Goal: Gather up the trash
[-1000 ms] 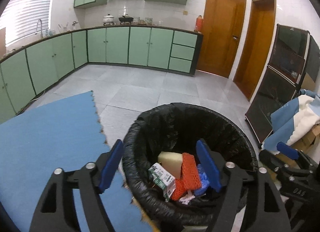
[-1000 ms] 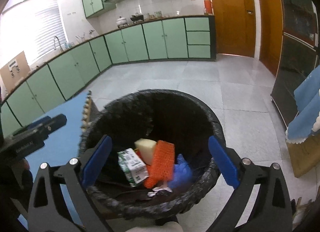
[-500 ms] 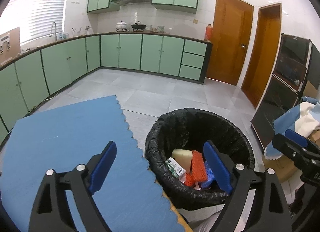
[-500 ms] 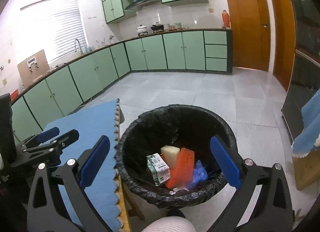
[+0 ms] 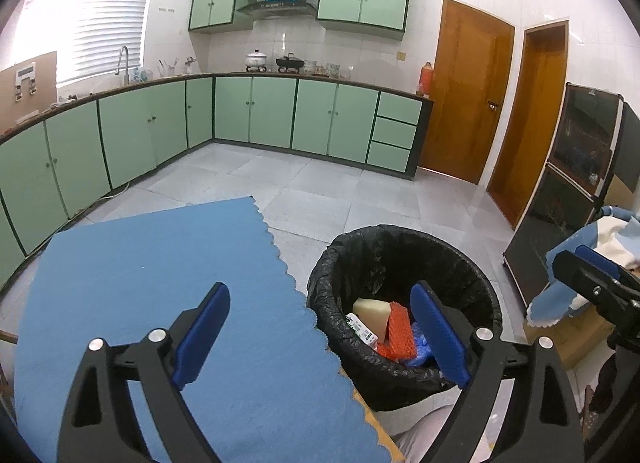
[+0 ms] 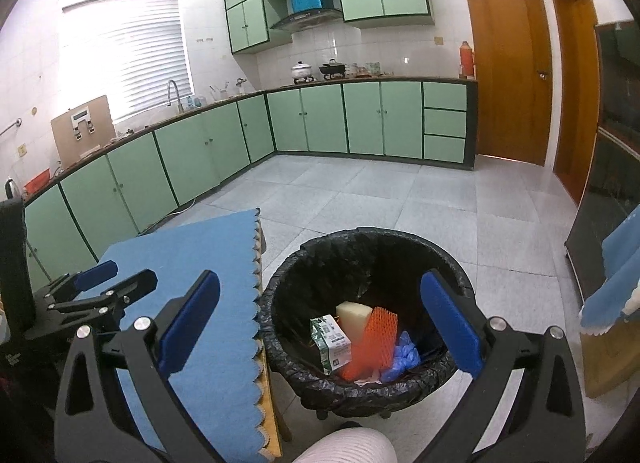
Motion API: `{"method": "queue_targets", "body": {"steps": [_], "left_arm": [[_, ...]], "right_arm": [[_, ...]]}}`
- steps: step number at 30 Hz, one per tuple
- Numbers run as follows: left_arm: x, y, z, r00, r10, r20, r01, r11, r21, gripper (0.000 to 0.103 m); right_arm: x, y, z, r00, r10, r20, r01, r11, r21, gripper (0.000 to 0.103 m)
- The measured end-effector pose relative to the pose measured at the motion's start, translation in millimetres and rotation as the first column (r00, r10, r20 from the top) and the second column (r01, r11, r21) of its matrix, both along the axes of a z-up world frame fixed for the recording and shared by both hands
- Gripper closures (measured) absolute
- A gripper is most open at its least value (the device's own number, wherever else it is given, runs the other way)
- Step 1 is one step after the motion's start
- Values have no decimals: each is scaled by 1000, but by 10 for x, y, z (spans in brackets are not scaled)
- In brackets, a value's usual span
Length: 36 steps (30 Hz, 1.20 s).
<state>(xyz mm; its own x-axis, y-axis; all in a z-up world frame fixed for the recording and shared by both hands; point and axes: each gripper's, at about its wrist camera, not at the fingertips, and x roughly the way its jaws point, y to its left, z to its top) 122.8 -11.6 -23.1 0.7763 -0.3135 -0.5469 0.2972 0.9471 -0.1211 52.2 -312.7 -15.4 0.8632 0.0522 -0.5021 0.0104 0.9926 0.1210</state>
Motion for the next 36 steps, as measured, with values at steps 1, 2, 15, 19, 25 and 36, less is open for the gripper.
{"method": "queue_targets", "body": {"steps": [1,2,15,19,25,36], "left_arm": [[-9,-5,17,1000,0,1,0,1000,1,12],[-30,4,39,1000,2,3,-2,1000,2,11],[-205,58,217,999,12,35,-12,1000,9,10],[-227,76,237,999,17,39,-18,1000,15,10],[-232,109,256,999,23,45,-24,1000,18,10],[-259,121,281,998,26,56,-27,999,24,10]], "right_arm": [[-11,13,8,1000,1,0,-1,1000,-1,5],[-15,23,22,1000,4,1,-4,1000,-1,5],[-78,170,178,999,37,35,-37,999,-17,5],[-72,191,196,998,40,39,-39,999,-15,5],[-45,202,178,998,47,37,-46,999,-19,5],[-39,223,165,998,52,37,-51,999,-20,5]]}}
